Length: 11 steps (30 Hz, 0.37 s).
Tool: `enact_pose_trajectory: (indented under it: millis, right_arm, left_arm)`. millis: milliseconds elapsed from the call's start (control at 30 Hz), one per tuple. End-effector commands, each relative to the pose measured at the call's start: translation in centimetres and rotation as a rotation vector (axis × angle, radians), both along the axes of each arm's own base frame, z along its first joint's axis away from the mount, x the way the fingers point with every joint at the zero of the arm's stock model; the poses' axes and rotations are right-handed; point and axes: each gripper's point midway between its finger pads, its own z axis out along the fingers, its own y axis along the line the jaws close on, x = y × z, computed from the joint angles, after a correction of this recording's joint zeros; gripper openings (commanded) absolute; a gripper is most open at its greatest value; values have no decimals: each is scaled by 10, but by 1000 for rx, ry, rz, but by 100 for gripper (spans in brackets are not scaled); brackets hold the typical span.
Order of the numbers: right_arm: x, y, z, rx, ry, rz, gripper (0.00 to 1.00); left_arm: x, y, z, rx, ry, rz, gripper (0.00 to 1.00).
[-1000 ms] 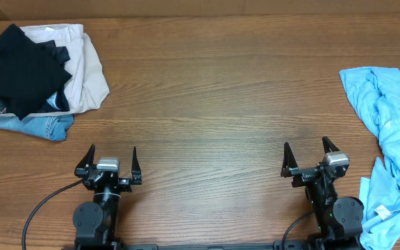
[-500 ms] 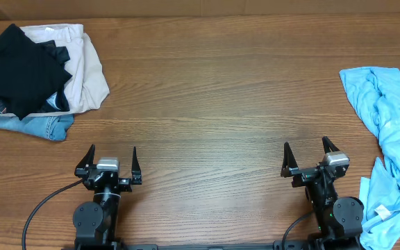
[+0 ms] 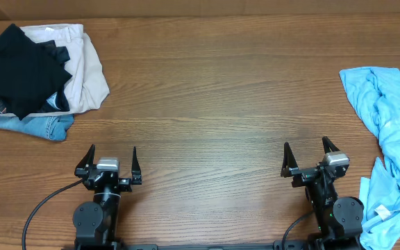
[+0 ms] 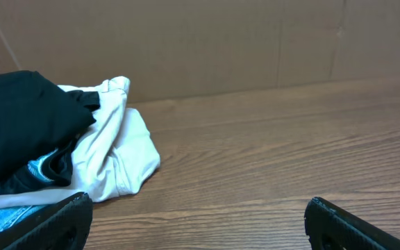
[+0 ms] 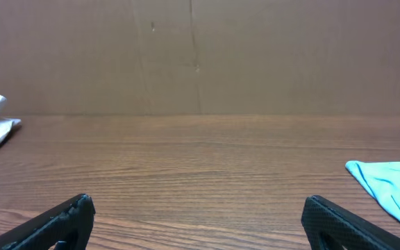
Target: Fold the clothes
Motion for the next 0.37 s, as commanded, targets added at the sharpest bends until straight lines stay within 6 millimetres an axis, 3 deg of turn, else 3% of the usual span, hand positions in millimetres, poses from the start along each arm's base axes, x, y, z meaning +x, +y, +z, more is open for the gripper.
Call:
enact_pose_trajectory:
  millis: [0, 333]
  right_arm:
    - [0, 0, -2, -3, -5, 2, 100]
    - [0, 0, -2, -3, -5, 2, 100]
  left_arm:
    - [0, 3, 0, 20, -7, 13, 100]
    - [0, 3, 0, 21, -7, 13, 100]
